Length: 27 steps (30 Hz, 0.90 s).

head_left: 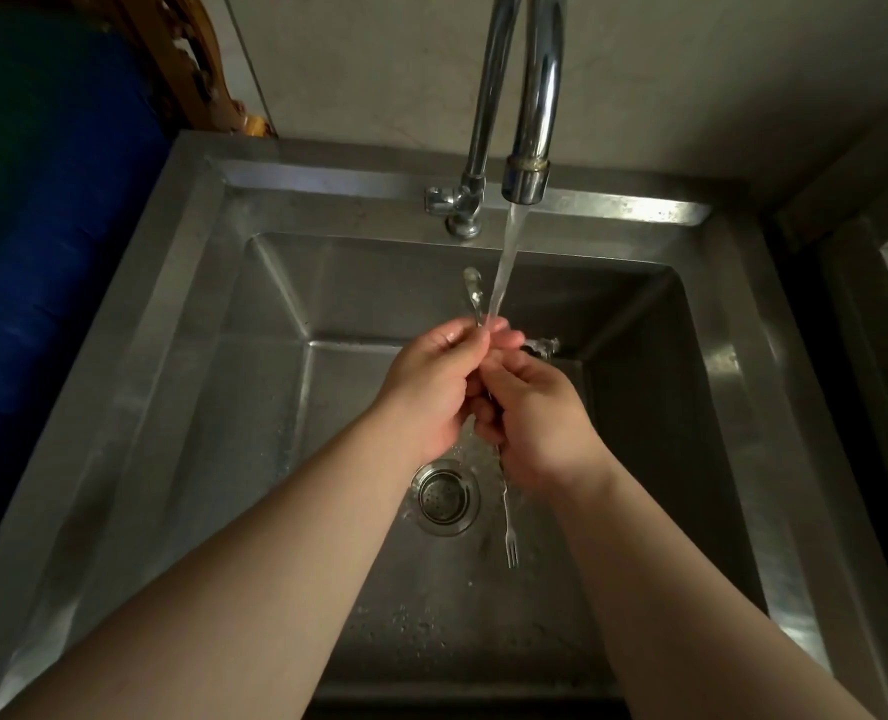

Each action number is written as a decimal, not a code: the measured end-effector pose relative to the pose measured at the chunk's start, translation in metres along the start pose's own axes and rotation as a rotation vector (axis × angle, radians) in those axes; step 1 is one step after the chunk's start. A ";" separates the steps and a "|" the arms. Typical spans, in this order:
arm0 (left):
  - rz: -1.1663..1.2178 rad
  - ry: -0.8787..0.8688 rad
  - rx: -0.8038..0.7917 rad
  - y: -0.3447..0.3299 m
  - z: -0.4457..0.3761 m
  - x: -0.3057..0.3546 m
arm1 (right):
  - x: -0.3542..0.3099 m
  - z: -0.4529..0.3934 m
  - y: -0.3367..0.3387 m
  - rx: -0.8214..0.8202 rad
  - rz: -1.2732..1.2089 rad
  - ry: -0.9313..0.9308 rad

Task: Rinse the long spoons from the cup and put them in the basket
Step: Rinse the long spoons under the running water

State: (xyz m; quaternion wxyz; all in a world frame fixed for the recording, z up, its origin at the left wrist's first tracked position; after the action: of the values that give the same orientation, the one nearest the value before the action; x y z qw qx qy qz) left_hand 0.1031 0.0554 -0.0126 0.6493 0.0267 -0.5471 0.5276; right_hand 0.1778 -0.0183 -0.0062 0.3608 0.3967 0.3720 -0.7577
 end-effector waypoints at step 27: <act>0.011 -0.135 0.261 0.006 -0.012 0.013 | -0.011 -0.024 -0.002 0.098 0.609 0.145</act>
State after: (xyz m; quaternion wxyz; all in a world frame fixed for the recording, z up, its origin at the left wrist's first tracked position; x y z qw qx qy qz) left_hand 0.1055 0.0740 -0.0113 0.5989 0.1434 -0.5165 0.5950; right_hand 0.1890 0.0057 -0.0056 0.5239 0.5597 0.2238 -0.6018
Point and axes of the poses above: each hand's wrist, its own z-axis away from the middle knuckle, its own y-axis out of the back of the hand, x = y × z, the point moved 1 cm from there along -z, towards the middle knuckle, and after that the axes turned 4 degrees about -x, right-handed, at the moved point
